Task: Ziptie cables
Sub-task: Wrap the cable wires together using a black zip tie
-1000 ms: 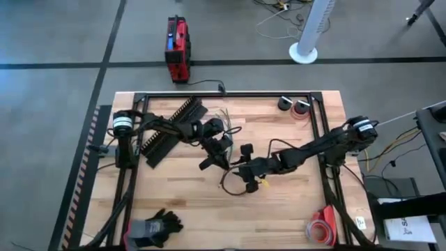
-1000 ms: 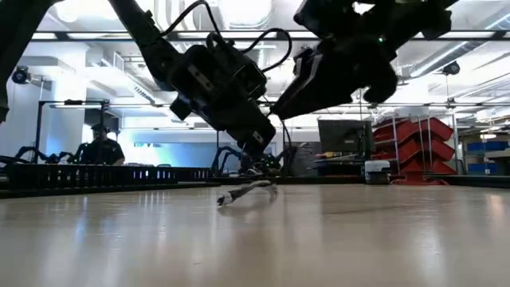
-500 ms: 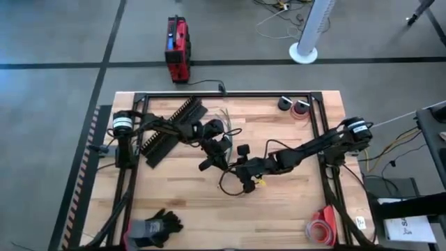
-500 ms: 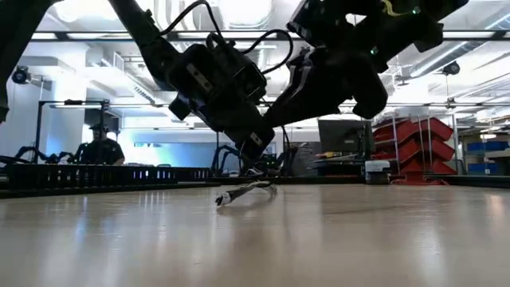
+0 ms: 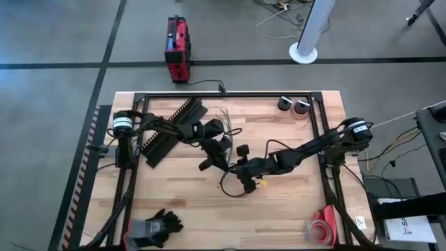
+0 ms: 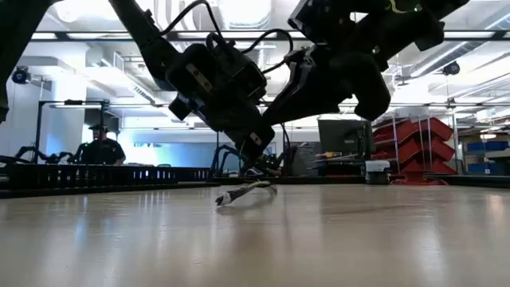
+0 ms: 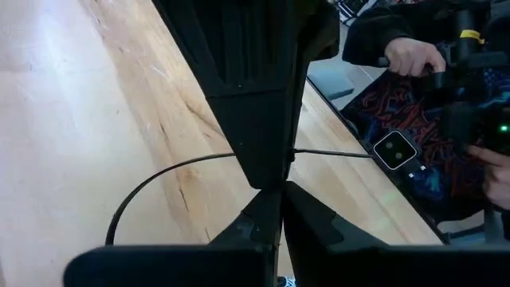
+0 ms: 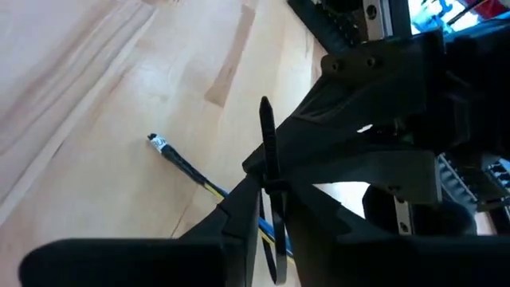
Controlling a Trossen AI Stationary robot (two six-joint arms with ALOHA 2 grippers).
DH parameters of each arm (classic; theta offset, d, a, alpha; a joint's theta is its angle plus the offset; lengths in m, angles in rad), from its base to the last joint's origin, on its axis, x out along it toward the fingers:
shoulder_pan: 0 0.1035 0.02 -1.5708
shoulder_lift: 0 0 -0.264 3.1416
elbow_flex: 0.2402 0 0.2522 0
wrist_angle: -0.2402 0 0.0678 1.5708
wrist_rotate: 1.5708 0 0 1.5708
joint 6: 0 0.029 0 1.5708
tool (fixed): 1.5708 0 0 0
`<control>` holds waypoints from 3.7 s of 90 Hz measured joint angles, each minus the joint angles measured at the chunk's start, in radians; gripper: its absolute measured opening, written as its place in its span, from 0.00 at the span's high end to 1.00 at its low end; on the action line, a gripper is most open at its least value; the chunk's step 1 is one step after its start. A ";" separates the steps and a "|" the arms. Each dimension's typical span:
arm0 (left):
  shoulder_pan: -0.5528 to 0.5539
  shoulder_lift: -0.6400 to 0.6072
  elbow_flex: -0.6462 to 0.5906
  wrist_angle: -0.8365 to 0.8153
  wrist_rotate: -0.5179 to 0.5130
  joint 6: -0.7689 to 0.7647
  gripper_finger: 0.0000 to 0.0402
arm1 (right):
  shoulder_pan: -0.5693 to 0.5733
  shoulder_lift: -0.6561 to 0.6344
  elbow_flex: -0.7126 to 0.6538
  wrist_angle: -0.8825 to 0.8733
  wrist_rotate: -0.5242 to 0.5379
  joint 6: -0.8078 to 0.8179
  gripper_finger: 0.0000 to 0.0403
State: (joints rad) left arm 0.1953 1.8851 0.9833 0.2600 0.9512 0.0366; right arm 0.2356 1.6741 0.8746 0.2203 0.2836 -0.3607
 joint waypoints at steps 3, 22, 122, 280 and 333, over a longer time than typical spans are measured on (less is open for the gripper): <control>0.000 0.000 0.000 0.000 0.000 -0.003 1.00 | 0.000 0.000 0.002 -0.001 0.000 -0.002 0.86; -0.001 0.000 0.000 -0.001 -0.008 -0.006 1.00 | -0.001 -0.003 0.011 0.010 0.001 -0.031 0.83; -0.015 0.000 0.000 0.001 -0.025 -0.028 1.00 | -0.001 -0.003 0.009 -0.033 -0.006 -0.014 0.90; 0.060 -0.203 -0.471 0.812 -0.652 -0.221 0.68 | -0.204 -0.097 0.016 -0.234 0.102 0.406 1.00; 0.067 -0.025 -0.244 0.755 -0.567 -0.264 0.59 | -0.210 -0.096 0.009 -0.227 0.111 0.363 1.00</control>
State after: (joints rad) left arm 0.2624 1.8599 0.7397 1.0152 0.3838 -0.2274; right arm 0.0254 1.5780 0.8833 -0.0071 0.3943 0.0021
